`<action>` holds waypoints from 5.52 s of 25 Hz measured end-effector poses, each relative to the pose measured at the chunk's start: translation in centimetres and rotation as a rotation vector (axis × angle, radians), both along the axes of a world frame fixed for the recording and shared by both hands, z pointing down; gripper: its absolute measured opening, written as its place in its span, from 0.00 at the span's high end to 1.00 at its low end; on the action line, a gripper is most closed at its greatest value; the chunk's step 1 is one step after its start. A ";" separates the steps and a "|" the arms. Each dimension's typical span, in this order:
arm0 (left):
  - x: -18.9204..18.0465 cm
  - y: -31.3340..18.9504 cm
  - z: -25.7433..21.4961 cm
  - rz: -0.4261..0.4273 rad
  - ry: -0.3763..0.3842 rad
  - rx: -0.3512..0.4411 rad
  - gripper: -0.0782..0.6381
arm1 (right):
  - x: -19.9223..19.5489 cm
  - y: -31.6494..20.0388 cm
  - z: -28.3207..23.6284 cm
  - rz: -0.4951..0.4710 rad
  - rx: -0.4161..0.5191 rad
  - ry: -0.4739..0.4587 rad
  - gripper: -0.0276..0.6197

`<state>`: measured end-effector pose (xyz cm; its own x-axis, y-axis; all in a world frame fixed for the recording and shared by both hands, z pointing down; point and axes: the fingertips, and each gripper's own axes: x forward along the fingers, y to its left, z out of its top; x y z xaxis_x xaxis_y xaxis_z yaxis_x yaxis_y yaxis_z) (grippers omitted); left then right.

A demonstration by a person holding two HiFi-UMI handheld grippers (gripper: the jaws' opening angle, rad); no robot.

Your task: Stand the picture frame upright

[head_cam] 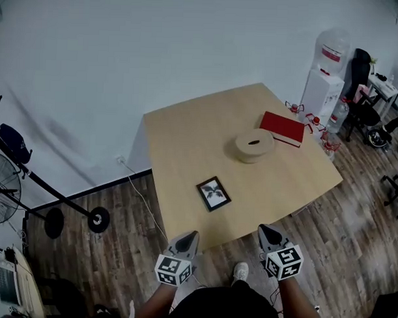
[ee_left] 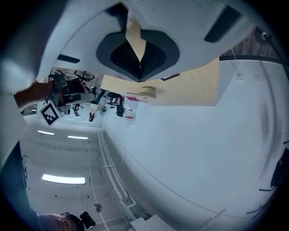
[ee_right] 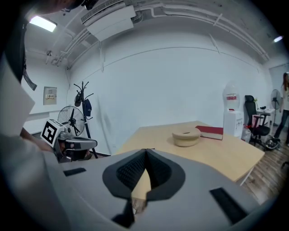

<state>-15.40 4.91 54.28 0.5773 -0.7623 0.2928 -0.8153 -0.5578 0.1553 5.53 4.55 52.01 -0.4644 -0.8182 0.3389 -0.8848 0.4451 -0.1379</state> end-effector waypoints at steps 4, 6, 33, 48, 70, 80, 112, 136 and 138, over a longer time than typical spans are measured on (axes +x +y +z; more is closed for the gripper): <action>1.9 -3.8 -0.9 -0.057 -0.005 0.018 0.90 | 2.3 -3.4 0.3 -0.039 0.001 -0.002 0.94; 2.7 -4.9 -1.3 -0.078 -0.015 0.022 0.90 | 3.5 -4.7 0.4 -0.057 -0.004 -0.004 0.94; -1.7 -11.2 0.3 -0.341 -0.078 0.000 0.90 | -3.8 -18.0 3.6 -0.317 -0.018 0.041 0.94; -6.3 -12.9 1.8 -0.354 -0.041 -0.049 0.90 | -9.0 -21.8 14.2 -0.386 -0.374 0.182 0.81; -8.3 -15.1 3.5 -0.333 -0.014 -0.095 0.90 | -11.8 -25.2 21.7 -0.316 -0.669 0.280 0.76; -8.6 -16.1 4.6 -0.301 0.013 -0.115 0.90 | -12.1 -25.5 22.3 -0.271 -0.709 0.283 0.81; -4.8 -18.1 3.3 -0.143 0.044 -0.079 0.90 | -8.5 -28.0 5.7 -0.071 -0.121 0.104 0.86; 12.0 -24.2 1.4 -0.174 0.043 -0.091 0.90 | 12.2 -33.4 8.8 -0.003 -0.201 0.086 0.85; 13.2 -24.6 1.4 -0.184 0.033 -0.092 0.90 | 13.6 -34.0 9.5 -0.010 -0.212 0.081 0.85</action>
<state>-2.15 -19.73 55.68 0.4410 -0.8268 0.3492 -0.8959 -0.3819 0.2270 19.11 -29.47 61.50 -0.4363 -0.7204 0.5391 -0.8926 0.4221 -0.1582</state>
